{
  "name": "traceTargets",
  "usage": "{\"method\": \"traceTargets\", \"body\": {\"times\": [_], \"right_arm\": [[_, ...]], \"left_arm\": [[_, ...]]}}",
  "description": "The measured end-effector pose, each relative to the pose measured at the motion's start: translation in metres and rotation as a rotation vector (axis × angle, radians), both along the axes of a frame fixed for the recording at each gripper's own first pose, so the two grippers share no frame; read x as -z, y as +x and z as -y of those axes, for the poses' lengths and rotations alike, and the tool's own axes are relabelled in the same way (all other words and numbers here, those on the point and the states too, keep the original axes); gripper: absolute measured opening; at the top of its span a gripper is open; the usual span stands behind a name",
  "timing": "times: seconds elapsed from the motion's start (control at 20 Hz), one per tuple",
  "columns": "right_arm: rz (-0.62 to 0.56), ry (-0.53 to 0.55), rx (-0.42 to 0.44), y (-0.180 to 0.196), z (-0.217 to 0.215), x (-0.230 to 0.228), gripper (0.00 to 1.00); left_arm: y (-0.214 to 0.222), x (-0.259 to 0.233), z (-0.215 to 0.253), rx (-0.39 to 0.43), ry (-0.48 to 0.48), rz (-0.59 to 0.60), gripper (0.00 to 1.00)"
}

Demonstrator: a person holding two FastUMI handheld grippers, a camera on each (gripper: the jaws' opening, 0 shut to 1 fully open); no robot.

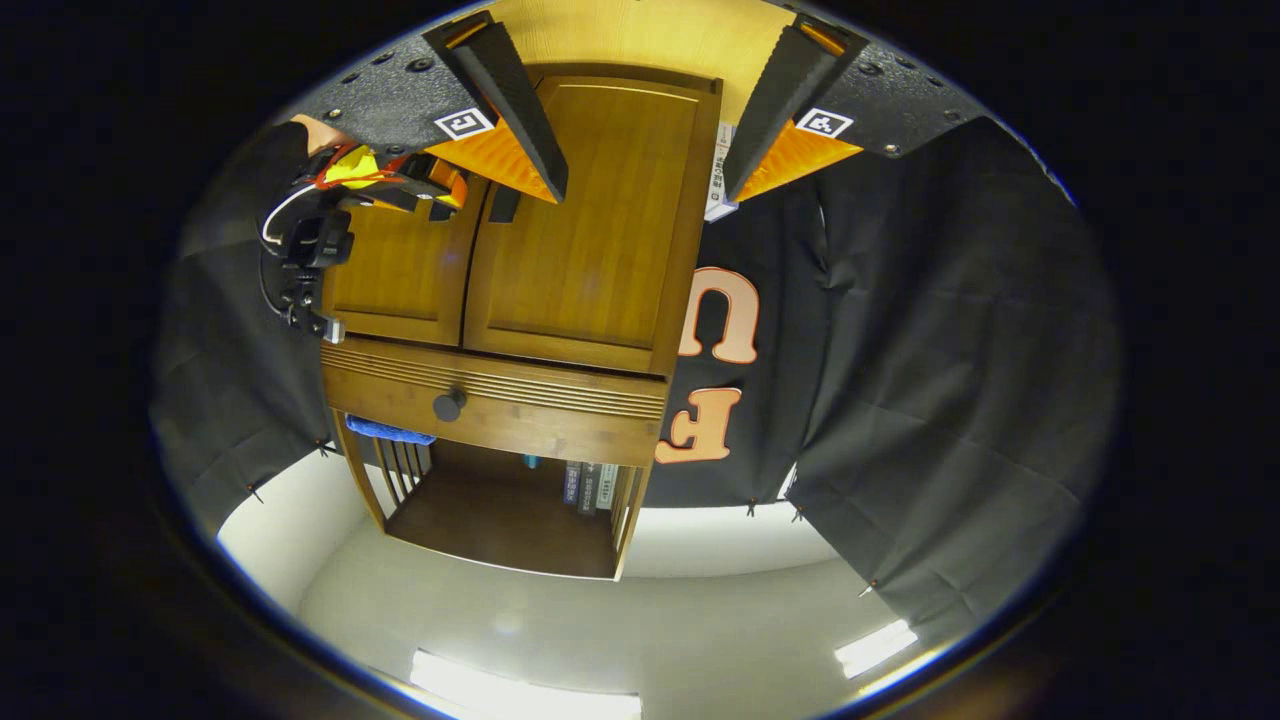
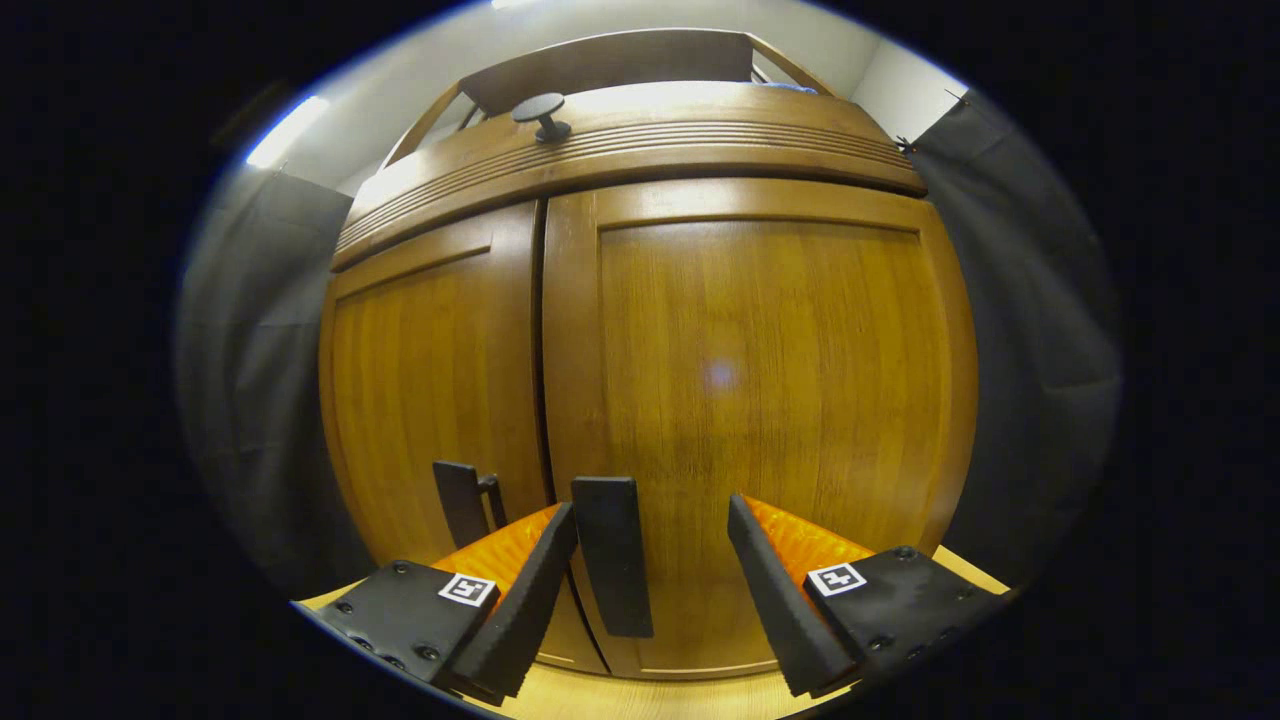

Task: Open the right door of the double-door shoe cabinet with the right hand, and open the left door with the left hand.

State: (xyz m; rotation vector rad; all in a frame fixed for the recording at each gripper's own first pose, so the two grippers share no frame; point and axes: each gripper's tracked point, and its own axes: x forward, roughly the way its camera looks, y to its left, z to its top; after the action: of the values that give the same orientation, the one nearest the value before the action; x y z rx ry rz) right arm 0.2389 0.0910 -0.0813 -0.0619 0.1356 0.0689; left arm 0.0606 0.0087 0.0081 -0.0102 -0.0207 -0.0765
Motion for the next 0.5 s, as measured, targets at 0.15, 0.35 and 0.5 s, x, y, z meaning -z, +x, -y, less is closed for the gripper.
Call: {"method": "traceTargets", "body": {"times": [0.15,0.35,0.5], "right_arm": [[-0.013,-0.005,0.03,0.0058,0.0048,0.0084,0.98],[0.006,-0.052,0.053,0.0078,0.0066,0.011,0.96],[0.015,-0.006,0.055,0.0096,0.0087,0.0106,0.9]], "left_arm": [[0.0012,0.0013,-0.005,-0.012,0.002,-0.001,0.94],[0.0079,0.0055,-0.0088,-0.018,-0.012,-0.013,0.95],[0.0098,0.0069,-0.01,-0.017,-0.015,-0.011,0.95]]}}
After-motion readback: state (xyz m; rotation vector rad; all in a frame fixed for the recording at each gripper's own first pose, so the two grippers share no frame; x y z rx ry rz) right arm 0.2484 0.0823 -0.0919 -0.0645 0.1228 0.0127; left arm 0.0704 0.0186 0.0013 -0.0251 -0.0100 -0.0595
